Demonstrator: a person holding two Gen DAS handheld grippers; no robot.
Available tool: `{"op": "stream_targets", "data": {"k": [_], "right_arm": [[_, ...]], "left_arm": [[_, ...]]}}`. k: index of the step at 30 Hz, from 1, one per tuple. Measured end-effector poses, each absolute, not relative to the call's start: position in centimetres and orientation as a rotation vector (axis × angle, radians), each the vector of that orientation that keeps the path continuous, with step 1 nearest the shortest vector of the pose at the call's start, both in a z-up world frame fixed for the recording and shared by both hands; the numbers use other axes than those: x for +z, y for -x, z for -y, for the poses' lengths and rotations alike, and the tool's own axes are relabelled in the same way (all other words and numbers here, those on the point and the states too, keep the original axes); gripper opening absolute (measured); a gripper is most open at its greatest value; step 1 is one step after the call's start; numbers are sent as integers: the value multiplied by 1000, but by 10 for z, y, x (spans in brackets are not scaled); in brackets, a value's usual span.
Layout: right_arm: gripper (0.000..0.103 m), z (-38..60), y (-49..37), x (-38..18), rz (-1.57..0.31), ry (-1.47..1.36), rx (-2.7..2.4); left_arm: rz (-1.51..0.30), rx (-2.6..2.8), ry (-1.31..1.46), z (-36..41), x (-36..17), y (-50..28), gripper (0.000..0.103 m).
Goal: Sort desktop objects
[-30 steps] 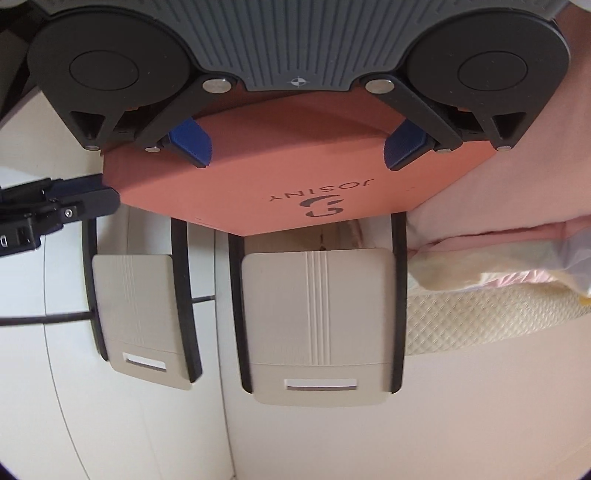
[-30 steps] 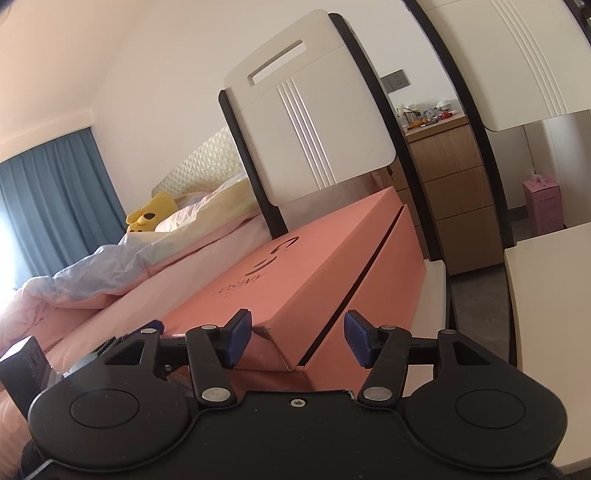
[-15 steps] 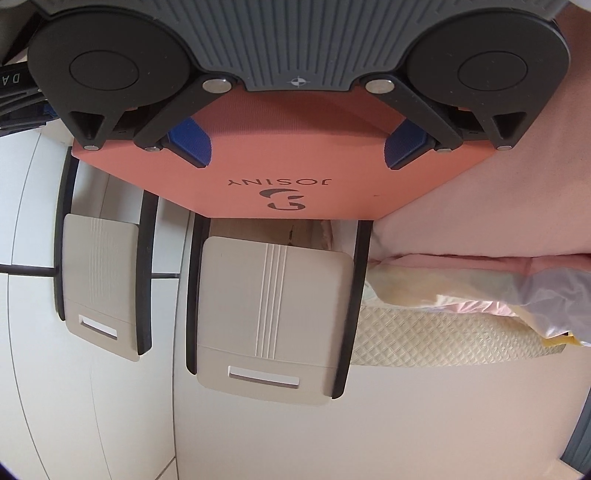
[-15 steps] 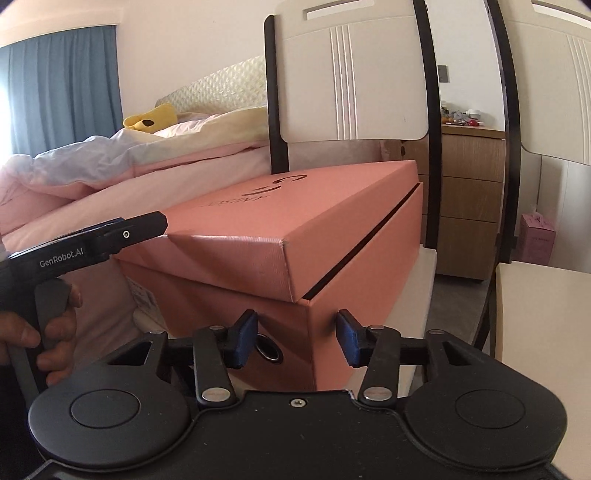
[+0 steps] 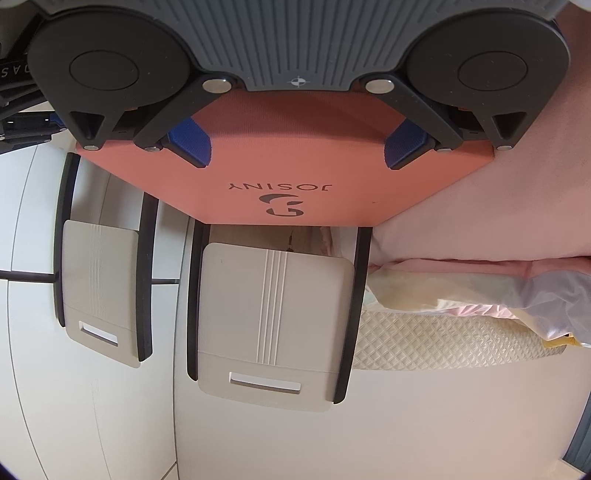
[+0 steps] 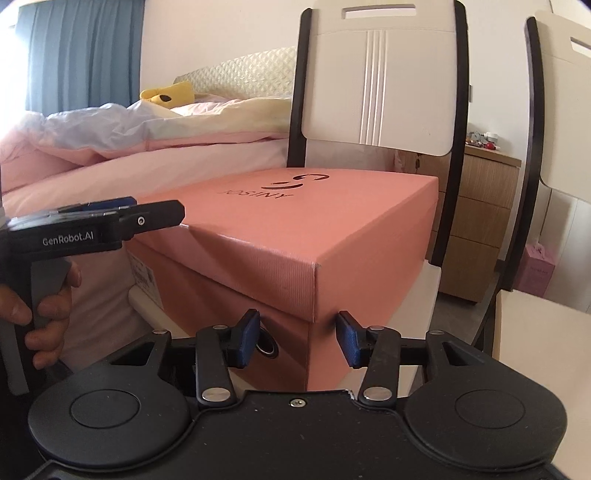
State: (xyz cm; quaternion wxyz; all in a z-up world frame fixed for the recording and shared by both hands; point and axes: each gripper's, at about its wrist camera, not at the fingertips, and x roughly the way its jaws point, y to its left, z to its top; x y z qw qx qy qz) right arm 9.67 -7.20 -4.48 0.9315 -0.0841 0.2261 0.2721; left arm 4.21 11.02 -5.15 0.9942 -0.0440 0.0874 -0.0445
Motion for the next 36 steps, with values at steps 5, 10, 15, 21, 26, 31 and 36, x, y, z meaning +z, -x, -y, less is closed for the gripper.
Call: {"op": "stream_targets", "data": {"k": [5,10,15,21,26,31,36], "right_arm": [[44,82,-101,-41,-489,112,577],[44,104,-97,-29,-458,-33,594],[45,110,-97,-25,-422,-108,571],[51,103,-106,-39,-410,-149,566],[47,104,-108,-39,-402,-142,552],[45,106,-106,-42,-374,-133,551],[46,108,-106,-48,-341,-158,530]], "left_arm": [[-189,-83,74,-109,-52,-43,101],[-213,-41,66,-112,-54,-46,101],[-223,-11,74,-115,-54,-49,101],[-240,0,89,-118,-55,-50,102],[-250,-10,87,-118,-55,-52,103],[-257,-11,91,-119,-55,-52,103],[-272,-6,102,-121,-56,-54,103]]}}
